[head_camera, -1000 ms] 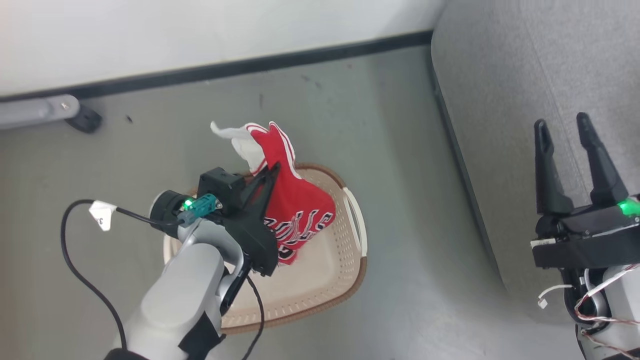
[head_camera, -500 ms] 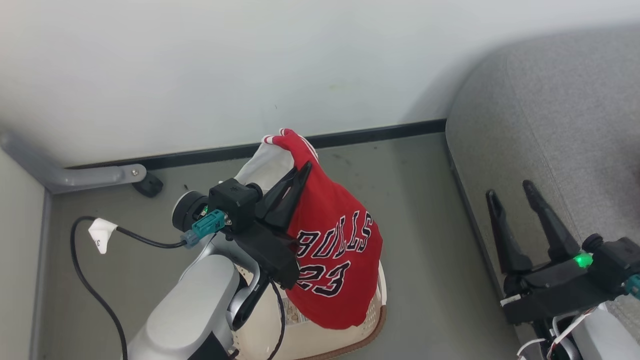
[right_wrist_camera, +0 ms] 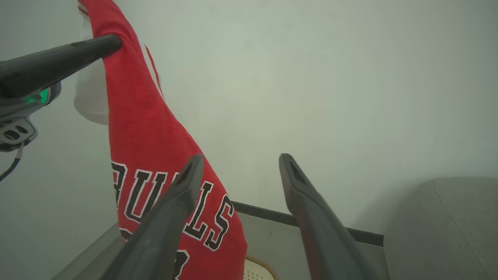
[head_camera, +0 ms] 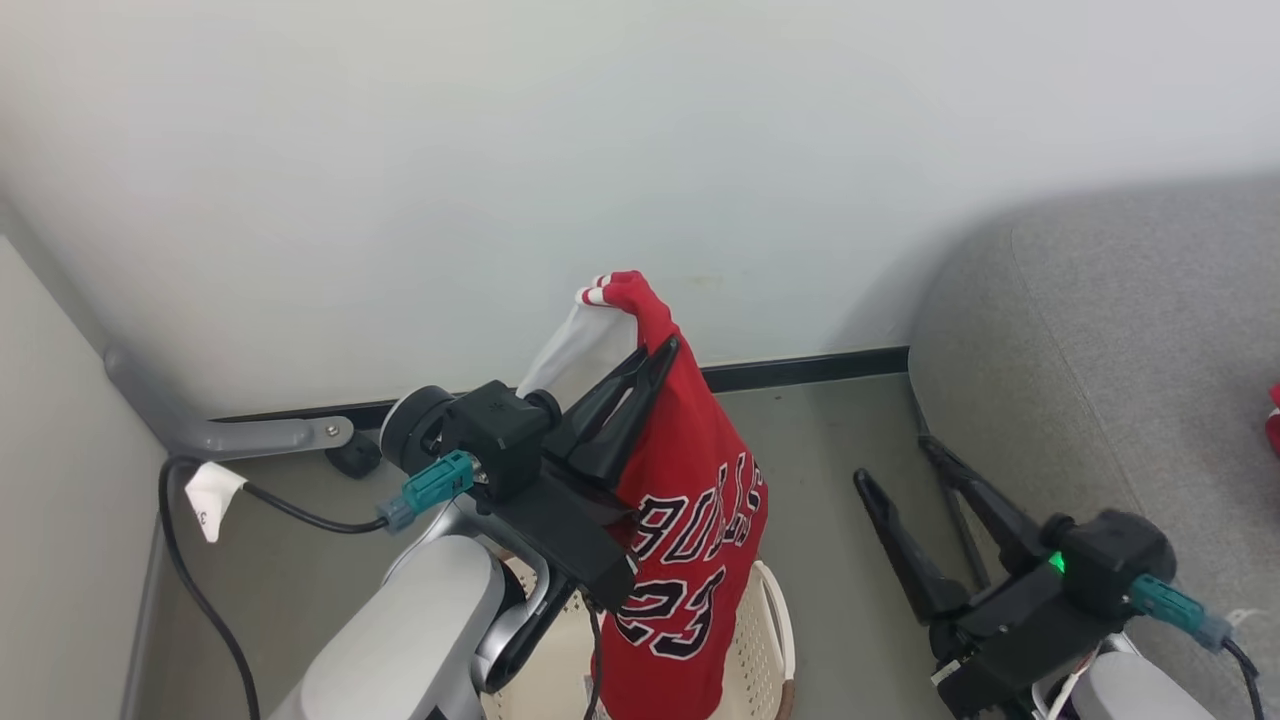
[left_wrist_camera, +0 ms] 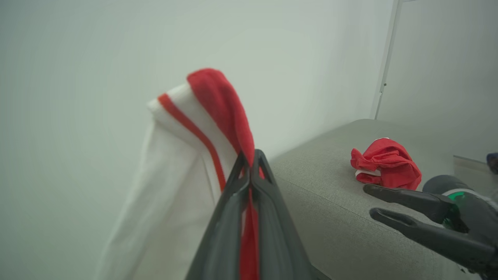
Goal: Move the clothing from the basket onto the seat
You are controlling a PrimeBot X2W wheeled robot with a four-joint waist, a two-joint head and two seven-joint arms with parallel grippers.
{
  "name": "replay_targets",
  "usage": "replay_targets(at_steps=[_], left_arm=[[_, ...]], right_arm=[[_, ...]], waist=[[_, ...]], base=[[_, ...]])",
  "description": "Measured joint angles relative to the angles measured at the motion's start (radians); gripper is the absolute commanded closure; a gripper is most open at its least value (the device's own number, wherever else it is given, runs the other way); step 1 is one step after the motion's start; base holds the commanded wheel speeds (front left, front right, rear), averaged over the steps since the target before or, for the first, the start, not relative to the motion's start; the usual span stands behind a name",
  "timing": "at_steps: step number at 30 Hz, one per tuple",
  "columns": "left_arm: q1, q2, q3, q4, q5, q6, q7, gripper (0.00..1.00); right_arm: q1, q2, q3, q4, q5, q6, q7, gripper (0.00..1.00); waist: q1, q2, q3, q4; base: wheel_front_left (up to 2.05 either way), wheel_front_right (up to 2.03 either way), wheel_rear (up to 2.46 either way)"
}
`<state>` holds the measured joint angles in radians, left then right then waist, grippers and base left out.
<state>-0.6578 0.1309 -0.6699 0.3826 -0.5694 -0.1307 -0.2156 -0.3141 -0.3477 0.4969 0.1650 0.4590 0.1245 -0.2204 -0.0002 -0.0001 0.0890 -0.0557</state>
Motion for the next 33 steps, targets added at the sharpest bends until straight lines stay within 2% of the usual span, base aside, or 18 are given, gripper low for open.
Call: replay_targets(at_steps=[8,17,22,33], left_arm=[[0.015,-0.001,-0.024,-0.074,0.000,0.008,0.048,1.00],[0.017,-0.007,-0.047,-0.131,-0.002,0.013,0.100,1.00],[0.024,-0.007,-0.053,-0.146,-0.004,0.016,0.119,1.00],[0.028,-0.001,-0.059,-0.191,-0.011,0.025,0.163,1.00]], right_arm=[[-0.129,-0.053,0.146,0.054,0.009,0.000,0.035,0.00],[-0.266,-0.095,0.388,0.094,0.046,0.000,0.054,0.00],[-0.333,-0.112,0.464,0.116,0.063,0.000,0.053,0.00],[-0.495,-0.054,0.632,0.230,0.128,0.000,0.051,0.00]], waist=[[0.0002,0.0001,-0.010,0.022],[0.0002,0.0002,-0.008,0.064],[0.0002,0.0002,-0.005,0.083],[0.0002,0.0003,0.009,0.116]], base=[[0.00,0.00,0.00],[0.00,0.00,0.00],[0.00,0.00,0.00],[0.00,0.00,0.00]])
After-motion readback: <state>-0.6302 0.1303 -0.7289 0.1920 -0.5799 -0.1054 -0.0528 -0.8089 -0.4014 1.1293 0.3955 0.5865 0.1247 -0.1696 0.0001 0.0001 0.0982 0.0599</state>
